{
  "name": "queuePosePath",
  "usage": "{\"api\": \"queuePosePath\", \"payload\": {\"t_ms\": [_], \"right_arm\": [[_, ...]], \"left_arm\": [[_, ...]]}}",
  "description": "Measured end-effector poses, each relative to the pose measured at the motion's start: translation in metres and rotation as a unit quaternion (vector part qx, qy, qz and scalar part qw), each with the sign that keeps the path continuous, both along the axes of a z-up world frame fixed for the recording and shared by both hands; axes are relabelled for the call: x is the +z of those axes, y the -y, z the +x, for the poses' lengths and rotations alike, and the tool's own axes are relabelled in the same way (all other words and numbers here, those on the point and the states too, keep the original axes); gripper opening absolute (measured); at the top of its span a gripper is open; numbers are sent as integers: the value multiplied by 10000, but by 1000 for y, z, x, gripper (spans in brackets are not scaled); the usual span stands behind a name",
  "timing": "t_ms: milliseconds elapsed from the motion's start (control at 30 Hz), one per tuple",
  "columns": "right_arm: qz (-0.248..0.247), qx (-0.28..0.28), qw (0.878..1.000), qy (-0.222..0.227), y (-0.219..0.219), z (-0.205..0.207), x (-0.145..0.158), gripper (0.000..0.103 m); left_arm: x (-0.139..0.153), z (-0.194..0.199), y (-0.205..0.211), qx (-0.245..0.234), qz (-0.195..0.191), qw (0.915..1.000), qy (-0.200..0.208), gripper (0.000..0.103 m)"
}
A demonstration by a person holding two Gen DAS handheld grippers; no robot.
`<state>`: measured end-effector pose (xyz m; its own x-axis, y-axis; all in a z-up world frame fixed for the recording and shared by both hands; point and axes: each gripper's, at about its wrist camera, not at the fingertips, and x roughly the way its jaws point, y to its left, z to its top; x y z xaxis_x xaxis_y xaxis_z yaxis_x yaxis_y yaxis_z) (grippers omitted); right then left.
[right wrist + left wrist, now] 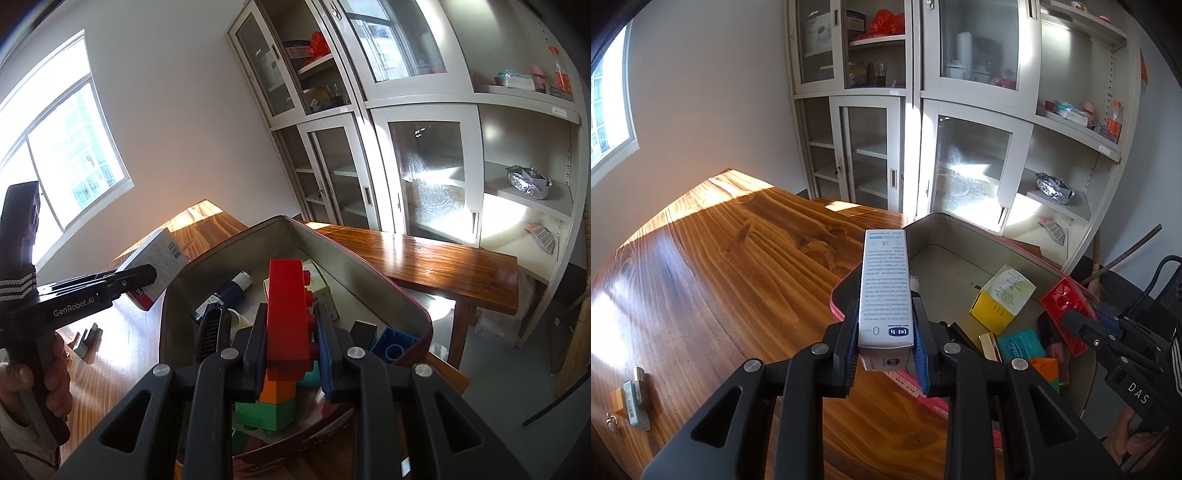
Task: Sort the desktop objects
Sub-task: 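Carry the red block into the pink tin while left carries the white box, then open both grippers to drop the red block and white box into the tin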
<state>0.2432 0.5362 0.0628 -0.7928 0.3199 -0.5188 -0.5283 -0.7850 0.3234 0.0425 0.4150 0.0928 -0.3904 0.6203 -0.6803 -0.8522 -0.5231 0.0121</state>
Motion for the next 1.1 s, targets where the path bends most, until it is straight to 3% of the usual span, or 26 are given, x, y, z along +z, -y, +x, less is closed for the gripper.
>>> {"api": "queuePosePath", "payload": {"t_ms": [300,367,433,600,833,900,1000,1100], "right_arm": [[61,-104,9999,77,-4,-2,-2,29],[51,-132,9999,88,-5,-2,-3,41],[124,-168,9997,88,-4,-1,-2,46],[174,-152,9997,35,0,0,1,46],[155,-80,9998,-6,8,-5,4,47],[167,-64,9998,-32,12,-6,7,50],[221,-43,9997,-93,19,-8,11,66],[303,58,9994,-138,29,-14,16,69]], "left_arm": [[-8,3,-22,-236,-127,9993,276,29],[-10,1,-21,-177,-87,9992,351,38],[-8,-3,-15,-48,42,9993,364,46],[-2,-13,-2,305,130,9992,244,47],[-3,-12,10,370,47,9993,96,47],[-3,-13,14,408,27,9991,95,47],[-3,-17,24,519,34,9986,117,48],[-1,-24,39,718,94,9973,101,59]]}}
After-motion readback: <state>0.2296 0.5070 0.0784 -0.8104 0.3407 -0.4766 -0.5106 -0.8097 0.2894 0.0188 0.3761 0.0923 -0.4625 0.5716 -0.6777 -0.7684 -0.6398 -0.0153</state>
